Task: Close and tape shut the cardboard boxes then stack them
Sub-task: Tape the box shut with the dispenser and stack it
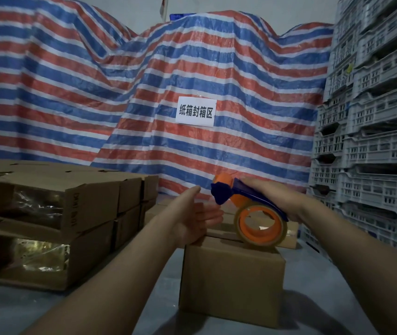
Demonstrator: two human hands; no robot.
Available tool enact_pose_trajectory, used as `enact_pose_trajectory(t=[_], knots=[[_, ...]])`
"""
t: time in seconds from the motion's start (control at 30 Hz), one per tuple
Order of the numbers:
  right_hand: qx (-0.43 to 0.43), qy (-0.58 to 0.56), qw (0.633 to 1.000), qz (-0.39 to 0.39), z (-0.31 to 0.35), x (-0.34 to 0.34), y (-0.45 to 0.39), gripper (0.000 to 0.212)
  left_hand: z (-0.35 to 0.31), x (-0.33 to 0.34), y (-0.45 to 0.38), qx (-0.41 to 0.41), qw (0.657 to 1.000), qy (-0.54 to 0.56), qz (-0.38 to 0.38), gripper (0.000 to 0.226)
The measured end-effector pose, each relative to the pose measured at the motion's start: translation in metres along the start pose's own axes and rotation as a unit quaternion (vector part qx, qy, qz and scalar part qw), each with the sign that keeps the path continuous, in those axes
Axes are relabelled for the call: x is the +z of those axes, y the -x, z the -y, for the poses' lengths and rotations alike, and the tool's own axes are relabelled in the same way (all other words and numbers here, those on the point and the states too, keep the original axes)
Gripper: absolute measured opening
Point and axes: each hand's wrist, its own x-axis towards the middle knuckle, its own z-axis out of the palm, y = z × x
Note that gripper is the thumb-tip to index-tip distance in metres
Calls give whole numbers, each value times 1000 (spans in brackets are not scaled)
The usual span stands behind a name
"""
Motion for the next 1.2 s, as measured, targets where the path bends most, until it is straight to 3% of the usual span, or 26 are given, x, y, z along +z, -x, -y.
enact_pose_trajectory(t=[0.2, 0.4, 0.47, 0.53, 0.63, 0.77, 0.9, 1.1, 1.2], knots=[[-1, 24, 1000, -3, 3, 2, -2, 53, -2, 2, 6, -3, 1000, 23, 8, 56], [2, 46, 999, -9, 3, 1, -3, 57, -4, 5, 10, 5, 1000, -1, 7, 27], [0, 72, 997, -10, 5, 1, -5, 58, -5, 4, 10, 9, 1000, -8, 2, 40], [1, 94, 996, -5, 9, 2, -8, 58, -5, 4, 8, 21, 999, -23, -16, 44], [22, 109, 993, 30, 18, -2, -9, 55, -1, 6, 5, 55, 994, -71, -64, 27], [56, 160, 982, 80, 25, -11, -7, 52, 14, 4, -4, 93, 985, -98, -104, 23], [96, 142, 980, 100, 24, -20, -5, 49, 15, 0, -7, 82, 983, -44, -157, 11], [139, 181, 967, 111, 26, -22, -8, 48, 17, -5, -2, 65, 982, 77, -160, 23], [145, 206, 962, 103, 27, -18, -15, 49, 16, -17, -4, 92, 967, -37, -233, 21]])
